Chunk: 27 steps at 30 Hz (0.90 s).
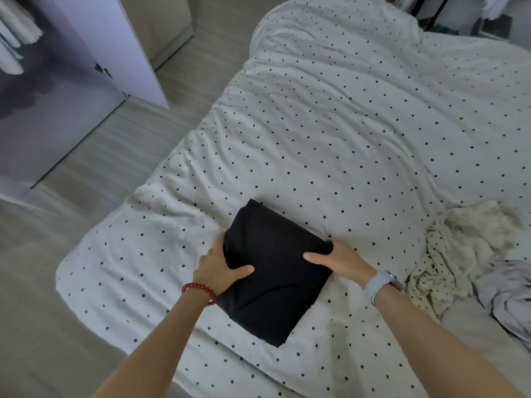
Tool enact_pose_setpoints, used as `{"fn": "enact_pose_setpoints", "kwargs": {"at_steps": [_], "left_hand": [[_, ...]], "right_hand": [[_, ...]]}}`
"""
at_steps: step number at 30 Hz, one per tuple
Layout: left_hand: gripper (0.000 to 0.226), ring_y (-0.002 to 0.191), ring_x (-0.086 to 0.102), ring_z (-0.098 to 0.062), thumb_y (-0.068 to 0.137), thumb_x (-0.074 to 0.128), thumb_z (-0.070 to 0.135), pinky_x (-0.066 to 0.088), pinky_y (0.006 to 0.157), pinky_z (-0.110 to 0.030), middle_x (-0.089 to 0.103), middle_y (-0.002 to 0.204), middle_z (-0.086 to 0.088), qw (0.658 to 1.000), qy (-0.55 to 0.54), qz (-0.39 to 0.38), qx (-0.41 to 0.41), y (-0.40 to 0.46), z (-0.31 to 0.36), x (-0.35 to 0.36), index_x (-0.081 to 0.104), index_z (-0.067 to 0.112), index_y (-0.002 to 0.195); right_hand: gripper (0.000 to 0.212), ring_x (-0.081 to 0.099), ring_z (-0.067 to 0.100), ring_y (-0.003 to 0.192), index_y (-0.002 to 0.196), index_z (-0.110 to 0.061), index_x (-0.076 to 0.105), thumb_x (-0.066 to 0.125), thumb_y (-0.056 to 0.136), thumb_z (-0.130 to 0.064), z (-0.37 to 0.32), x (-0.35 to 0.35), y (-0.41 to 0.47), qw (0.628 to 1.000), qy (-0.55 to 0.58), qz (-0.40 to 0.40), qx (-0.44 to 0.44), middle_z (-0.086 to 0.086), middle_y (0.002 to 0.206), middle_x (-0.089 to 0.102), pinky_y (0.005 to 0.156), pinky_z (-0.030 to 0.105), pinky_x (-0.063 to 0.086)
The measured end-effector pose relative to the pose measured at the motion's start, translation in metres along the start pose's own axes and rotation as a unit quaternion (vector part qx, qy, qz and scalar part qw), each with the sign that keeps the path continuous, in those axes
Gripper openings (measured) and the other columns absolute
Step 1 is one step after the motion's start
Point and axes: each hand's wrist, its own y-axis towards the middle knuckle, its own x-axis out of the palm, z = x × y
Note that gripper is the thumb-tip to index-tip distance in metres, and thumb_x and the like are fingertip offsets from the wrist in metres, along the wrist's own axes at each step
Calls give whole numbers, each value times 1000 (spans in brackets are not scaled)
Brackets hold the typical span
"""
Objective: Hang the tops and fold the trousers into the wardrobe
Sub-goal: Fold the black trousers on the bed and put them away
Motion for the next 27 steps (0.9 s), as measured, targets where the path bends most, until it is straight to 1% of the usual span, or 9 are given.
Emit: {"fn": "enact_pose_setpoints", "kwargs": {"at_steps": [4, 8, 11, 14, 17, 19, 21, 24, 27], "left_hand": [[109, 130, 35, -33, 69, 76, 46, 37, 104, -53, 36, 145, -9, 999, 31, 30, 12, 2, -7, 5, 6, 22, 149], [123, 139, 15, -32, 66, 76, 51, 26, 109, -52, 10, 154, -7, 980, 165, 82, 80, -9, 15, -8, -15, 29, 146], [125, 142, -16, -26, 58, 64, 72, 6, 112, -57, -16, 155, 4, 919, 287, 92, 254, -7, 42, -34, -31, 45, 135], [118, 139, -26, -22, 60, 63, 70, -5, 109, -62, -19, 149, 14, 821, 455, 16, 345, 4, 75, -53, -20, 45, 140], [100, 144, 3, -16, 64, 72, 53, -3, 111, -59, 19, 151, 17, 790, 523, -119, 296, 21, 95, -59, 13, 40, 144], [83, 131, 31, -14, 60, 77, 48, 12, 112, -52, 43, 130, 13, 834, 469, -166, 239, 34, 95, -65, 33, 38, 129], [69, 111, 47, -16, 59, 80, 45, 34, 99, -37, 49, 113, 10, 865, 424, -199, 180, 48, 95, -74, 37, 34, 113], [72, 97, 48, -18, 62, 79, 48, 36, 85, -29, 55, 105, 7, 851, 453, -229, 135, 56, 103, -79, 33, 36, 116], [71, 96, 45, -17, 63, 76, 52, 37, 75, -28, 54, 82, 12, 846, 470, -185, 169, 52, 104, -74, 37, 36, 119]], "right_hand": [[63, 56, 15, 103, 111, -16, 50, 79, 63, -45, 4, 4, -6, 999, 28, -27, 29, -6, 107, 58, 88, 30, 46], [37, 55, 19, 96, 112, -14, 44, 66, 83, -21, -4, 21, -28, 987, -34, 112, -112, -2, 104, 55, 82, 32, 46], [29, 52, 15, 90, 114, -13, 49, 59, 87, -14, -12, 36, -38, 954, -59, 160, -248, -4, 104, 50, 78, 22, 40], [29, 45, 12, 85, 113, -13, 49, 57, 86, -5, -12, 42, -39, 930, -99, 138, -325, -3, 102, 43, 75, 18, 36], [45, 46, 13, 93, 109, -27, 39, 58, 81, 2, -5, 41, -39, 914, -123, 108, -371, -2, 116, 40, 79, 20, 42], [47, 47, 12, 104, 107, -32, 38, 57, 82, 2, 3, 42, -40, 916, -116, 98, -372, -3, 127, 40, 86, 20, 43], [45, 50, 12, 111, 112, -31, 42, 55, 84, 1, 8, 44, -39, 921, -95, 95, -365, -5, 130, 44, 91, 21, 43], [38, 58, 17, 105, 119, -23, 48, 53, 86, -4, 12, 48, -37, 928, -87, 93, -352, -10, 129, 49, 87, 24, 46], [36, 61, 18, 100, 123, -26, 45, 54, 91, -12, 14, 51, -42, 942, -38, 103, -317, -20, 120, 50, 84, 26, 48]]}}
